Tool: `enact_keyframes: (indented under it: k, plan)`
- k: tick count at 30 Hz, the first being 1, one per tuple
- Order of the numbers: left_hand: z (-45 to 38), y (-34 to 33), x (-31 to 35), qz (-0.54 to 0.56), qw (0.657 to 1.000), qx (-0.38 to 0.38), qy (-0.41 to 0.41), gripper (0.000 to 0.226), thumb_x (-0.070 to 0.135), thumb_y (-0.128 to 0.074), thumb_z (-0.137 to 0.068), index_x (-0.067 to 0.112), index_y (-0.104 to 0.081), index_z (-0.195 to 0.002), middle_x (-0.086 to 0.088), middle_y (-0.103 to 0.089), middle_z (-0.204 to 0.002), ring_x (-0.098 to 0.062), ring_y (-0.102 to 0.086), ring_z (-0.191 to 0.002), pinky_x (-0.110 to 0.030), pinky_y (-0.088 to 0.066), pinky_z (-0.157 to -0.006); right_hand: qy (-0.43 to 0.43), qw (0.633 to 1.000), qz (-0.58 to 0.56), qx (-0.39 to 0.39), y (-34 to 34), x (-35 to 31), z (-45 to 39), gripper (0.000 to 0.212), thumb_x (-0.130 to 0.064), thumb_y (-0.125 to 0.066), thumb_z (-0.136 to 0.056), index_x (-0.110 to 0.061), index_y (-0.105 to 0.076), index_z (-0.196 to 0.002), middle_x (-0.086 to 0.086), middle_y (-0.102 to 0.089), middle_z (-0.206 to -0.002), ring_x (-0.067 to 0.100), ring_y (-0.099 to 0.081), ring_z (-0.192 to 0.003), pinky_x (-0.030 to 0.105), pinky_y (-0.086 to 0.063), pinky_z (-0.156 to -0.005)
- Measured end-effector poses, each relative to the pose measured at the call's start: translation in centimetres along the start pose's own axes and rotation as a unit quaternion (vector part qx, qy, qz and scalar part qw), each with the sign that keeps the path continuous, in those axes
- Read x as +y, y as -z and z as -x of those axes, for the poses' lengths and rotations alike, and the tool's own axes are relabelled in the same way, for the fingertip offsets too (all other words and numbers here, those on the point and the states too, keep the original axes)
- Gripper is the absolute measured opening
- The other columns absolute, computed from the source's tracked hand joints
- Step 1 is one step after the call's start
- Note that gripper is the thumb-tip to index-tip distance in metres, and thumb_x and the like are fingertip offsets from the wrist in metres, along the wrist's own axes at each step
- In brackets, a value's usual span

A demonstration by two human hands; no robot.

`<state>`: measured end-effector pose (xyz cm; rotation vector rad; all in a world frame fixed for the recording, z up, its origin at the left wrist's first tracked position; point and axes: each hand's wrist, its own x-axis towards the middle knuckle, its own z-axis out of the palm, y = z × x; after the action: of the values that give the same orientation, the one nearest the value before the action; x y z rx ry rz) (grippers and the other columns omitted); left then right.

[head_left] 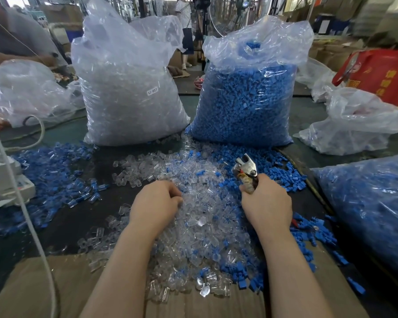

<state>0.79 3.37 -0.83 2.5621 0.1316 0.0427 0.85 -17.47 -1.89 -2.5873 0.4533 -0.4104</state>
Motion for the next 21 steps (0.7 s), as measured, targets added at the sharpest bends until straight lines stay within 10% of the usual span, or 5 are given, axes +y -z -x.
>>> enact_keyframes:
  k: [8,21]
  plan:
    - [-0.4,0.2,0.3,0.170,0.984,0.041,0.025,0.013,0.034,-0.060,-0.096,0.024,-0.064,-0.089,0.004,-0.070,-0.078,-0.014,-0.067,-0.076,-0.031,-0.050,-0.065,0.042,0.996,-0.083,0.019,-0.2,-0.2,-0.3,0.021,-0.042,-0.062,-0.092,-0.025,-0.052,-0.086,-0.006,-0.054,-0.073,0.021,-0.047,-0.070,0.033,-0.033,-0.064]
    - [0.6,0.9,2.8,0.578,0.809,-0.106,0.025,0.033,0.023,-0.083,-0.054,0.016,-0.080,-0.086,-0.004,-0.076,-0.087,-0.011,-0.071,-0.079,-0.018,-0.054,-0.066,0.064,0.957,-0.281,-0.017,0.5,-0.9,0.1,0.017,-0.037,-0.068,-0.088,-0.022,-0.062,-0.085,-0.007,-0.063,-0.075,0.019,-0.059,-0.074,0.041,-0.051,-0.070]
